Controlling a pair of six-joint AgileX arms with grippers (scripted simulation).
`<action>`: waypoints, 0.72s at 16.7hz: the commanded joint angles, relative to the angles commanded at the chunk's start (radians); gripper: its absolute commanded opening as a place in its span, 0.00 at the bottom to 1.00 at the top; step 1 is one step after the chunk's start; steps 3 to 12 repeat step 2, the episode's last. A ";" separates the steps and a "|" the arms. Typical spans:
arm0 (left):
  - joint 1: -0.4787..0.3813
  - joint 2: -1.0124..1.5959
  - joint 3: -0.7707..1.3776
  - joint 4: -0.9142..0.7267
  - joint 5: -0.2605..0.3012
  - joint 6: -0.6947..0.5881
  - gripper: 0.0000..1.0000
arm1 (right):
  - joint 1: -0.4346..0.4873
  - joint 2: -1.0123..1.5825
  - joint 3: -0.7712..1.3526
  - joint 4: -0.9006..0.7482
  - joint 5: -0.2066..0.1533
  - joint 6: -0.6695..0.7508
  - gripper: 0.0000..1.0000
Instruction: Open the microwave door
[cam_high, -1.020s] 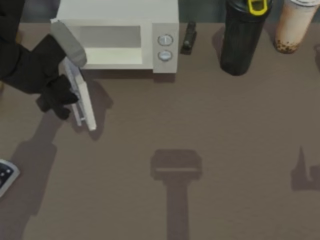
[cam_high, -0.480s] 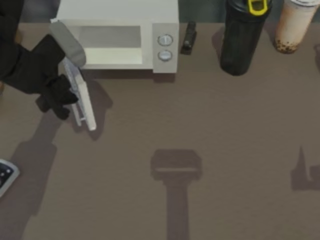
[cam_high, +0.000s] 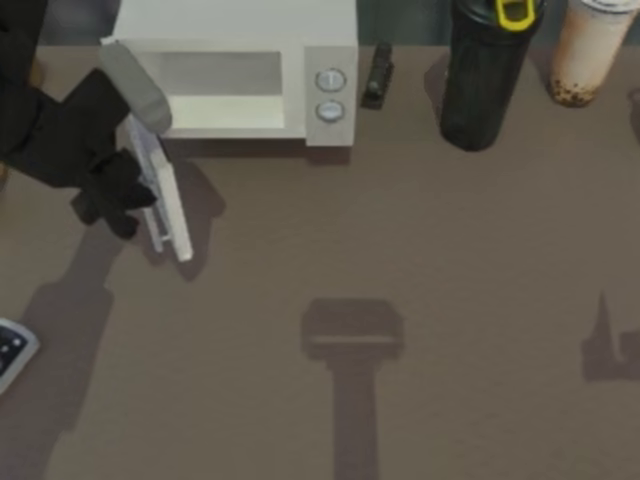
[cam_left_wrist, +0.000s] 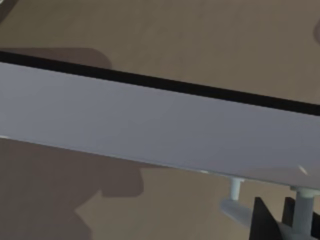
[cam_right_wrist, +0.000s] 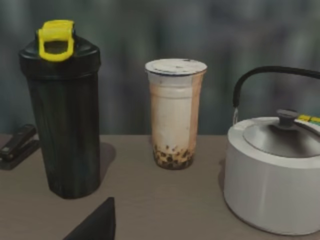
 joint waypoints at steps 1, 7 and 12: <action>0.000 0.000 0.000 0.000 0.000 0.000 0.00 | 0.000 0.000 0.000 0.000 0.000 0.000 1.00; 0.000 0.000 0.000 0.000 0.000 0.000 0.00 | 0.000 0.000 0.000 0.000 0.000 0.000 1.00; 0.000 0.000 0.000 0.000 0.000 0.000 0.00 | 0.000 0.000 0.000 0.000 0.000 0.000 1.00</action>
